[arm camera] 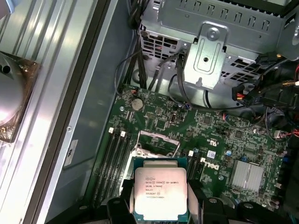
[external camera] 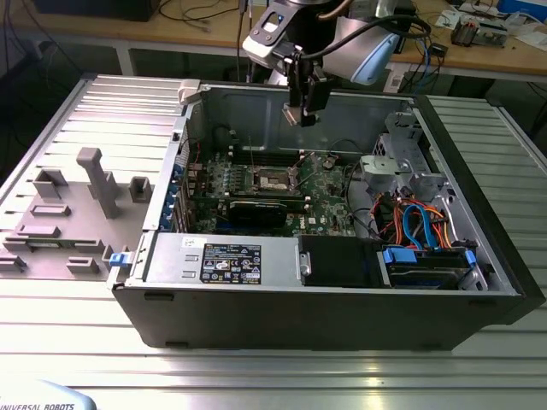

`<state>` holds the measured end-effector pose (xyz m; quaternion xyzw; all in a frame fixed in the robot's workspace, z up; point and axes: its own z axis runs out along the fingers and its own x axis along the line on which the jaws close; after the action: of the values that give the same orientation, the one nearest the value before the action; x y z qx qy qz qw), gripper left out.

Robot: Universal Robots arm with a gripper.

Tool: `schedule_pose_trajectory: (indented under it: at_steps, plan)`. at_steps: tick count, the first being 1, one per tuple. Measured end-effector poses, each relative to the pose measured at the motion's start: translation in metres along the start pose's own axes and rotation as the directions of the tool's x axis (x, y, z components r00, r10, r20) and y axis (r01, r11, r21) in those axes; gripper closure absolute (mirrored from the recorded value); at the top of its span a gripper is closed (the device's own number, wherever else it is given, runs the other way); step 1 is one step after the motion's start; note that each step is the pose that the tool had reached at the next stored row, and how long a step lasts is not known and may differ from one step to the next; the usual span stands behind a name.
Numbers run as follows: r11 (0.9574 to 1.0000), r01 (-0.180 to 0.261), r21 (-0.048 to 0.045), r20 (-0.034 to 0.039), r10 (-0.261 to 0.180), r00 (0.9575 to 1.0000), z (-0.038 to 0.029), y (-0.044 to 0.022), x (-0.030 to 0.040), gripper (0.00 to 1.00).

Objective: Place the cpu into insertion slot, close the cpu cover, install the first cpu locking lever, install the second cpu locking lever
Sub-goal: 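Place the cpu into insertion slot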

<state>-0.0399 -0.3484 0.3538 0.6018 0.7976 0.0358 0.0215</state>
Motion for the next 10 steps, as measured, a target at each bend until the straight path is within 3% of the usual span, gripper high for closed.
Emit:
schedule_pose_trajectory:
  at_steps: [4,10]
  plan:
    - [0.9982,-0.061,-0.0006,0.005,0.061,0.9982,0.0002,0.0,0.0,0.46]
    - [0.998,-0.063,-0.0007,0.0053,0.063,0.998,0.0003,0.0,0.0,0.46]
